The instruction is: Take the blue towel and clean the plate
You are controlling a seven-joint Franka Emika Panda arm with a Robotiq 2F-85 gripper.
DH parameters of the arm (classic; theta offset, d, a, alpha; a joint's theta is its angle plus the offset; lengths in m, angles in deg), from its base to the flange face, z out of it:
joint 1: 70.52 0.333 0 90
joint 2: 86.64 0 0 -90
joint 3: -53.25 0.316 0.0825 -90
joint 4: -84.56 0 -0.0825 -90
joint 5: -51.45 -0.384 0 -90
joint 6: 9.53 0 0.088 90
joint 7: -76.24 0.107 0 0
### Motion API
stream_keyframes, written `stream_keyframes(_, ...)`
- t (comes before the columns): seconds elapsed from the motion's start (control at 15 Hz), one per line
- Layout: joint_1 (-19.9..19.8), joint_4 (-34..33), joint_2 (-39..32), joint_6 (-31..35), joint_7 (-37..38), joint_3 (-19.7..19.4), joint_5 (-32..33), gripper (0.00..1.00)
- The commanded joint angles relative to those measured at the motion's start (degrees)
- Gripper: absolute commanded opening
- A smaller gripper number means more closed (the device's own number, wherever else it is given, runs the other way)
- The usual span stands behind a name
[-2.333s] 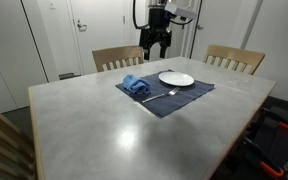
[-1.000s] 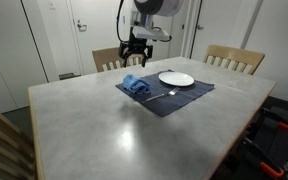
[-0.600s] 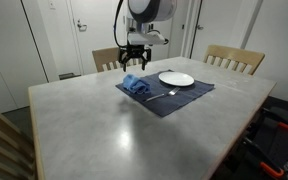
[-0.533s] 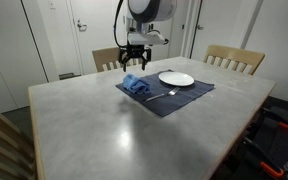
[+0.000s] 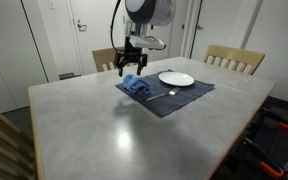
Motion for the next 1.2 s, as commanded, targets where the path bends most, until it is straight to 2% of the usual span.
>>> stream_keyframes(0.0, 0.8, 0.1, -0.7, -1.3, 0.1, -1.7, 2.2, 1.00)
stream_keyframes(0.73, 0.4, 0.2, -2.0, -1.8, -1.0, -1.9, 4.0, 1.00)
stream_keyframes(0.8, 0.4, 0.4, -2.0, -1.7, -1.0, -2.0, 4.0, 0.97)
stream_keyframes(0.87, 0.4, 0.4, -2.0, -1.6, -0.9, -2.0, 4.1, 0.81)
stream_keyframes(0.93, 0.5, 0.4, -2.0, -1.7, -0.9, -2.1, 4.1, 0.72)
stream_keyframes(1.0, 0.5, 0.4, -2.0, -1.8, -0.8, -2.1, 4.2, 0.69)
stream_keyframes(1.13, 0.6, 0.3, -2.0, -1.9, -0.7, -2.2, 4.3, 0.55)
